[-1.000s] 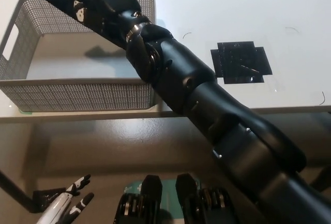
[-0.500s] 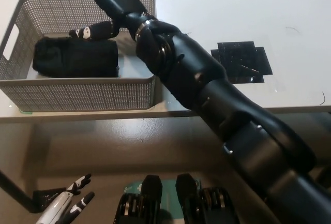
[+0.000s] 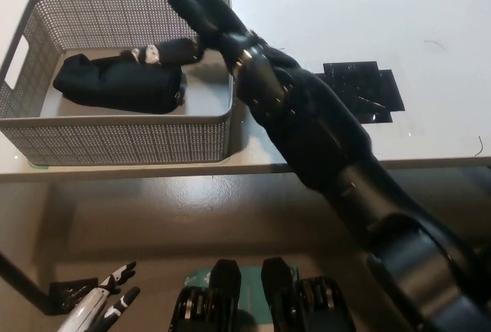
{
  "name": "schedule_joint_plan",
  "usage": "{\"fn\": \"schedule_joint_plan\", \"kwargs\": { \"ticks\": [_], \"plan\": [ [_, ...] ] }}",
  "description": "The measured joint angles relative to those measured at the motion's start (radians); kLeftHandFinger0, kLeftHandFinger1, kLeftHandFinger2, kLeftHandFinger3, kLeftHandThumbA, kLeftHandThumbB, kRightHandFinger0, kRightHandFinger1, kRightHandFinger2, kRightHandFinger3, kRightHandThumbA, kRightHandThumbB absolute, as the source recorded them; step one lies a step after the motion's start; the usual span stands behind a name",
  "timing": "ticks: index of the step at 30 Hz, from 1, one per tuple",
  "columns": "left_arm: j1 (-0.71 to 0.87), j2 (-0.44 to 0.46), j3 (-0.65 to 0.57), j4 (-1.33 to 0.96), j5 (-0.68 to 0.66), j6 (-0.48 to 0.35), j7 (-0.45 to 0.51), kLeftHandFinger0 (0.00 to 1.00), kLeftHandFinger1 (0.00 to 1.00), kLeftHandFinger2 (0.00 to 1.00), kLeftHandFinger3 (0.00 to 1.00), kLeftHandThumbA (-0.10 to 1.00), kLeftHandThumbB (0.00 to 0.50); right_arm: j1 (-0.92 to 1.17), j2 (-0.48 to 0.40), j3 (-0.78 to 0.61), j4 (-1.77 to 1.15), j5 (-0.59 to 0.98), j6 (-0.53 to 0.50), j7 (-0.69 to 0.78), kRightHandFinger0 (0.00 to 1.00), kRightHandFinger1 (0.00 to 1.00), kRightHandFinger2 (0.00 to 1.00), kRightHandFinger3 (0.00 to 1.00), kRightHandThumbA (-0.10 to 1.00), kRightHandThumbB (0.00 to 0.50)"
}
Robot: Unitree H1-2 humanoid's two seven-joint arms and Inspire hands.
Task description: Use the right hand to pick up the pencil case on the right hand side and put it into a grey container on the left side
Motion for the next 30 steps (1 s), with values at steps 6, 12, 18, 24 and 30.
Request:
{"fn": "schedule_joint_plan", "kwargs": {
  "ticks": [6,12,18,24,30],
  "plan": [
    [0.0,-0.001,0.0,0.003,0.001,0.001,0.0,1.0,1.0,1.0,1.0,1.0,0.292,0.139,-0.058,-0.031,-0.164,0.015,0.019,0.017,1.0,1.0,1.0,1.0,1.0,0.429],
    [0.0,-0.002,0.0,0.012,0.002,0.001,0.0,1.0,1.0,1.0,1.0,0.98,0.255,0.273,-0.122,-0.072,-0.31,0.043,0.04,0.031,1.0,1.0,1.0,1.0,1.0,0.413],
    [0.001,-0.004,0.0,0.035,0.003,0.001,0.0,1.0,1.0,1.0,1.0,0.94,0.229,0.41,-0.188,-0.126,-0.455,0.081,0.063,0.042,1.0,1.0,1.0,1.0,1.0,0.441],
    [0.001,-0.005,0.0,0.039,0.004,0.001,0.0,1.0,0.99,0.99,1.0,0.92,0.207,0.562,-0.23,-0.188,-0.606,0.141,0.077,0.049,1.0,1.0,1.0,1.0,1.0,0.446],
    [0.001,-0.005,0.001,0.039,0.005,0.001,0.0,1.0,0.99,0.99,1.0,0.93,0.212,0.737,-0.252,-0.273,-0.719,0.226,0.08,0.053,1.0,1.0,1.0,1.0,1.0,0.378]
  ]
}}
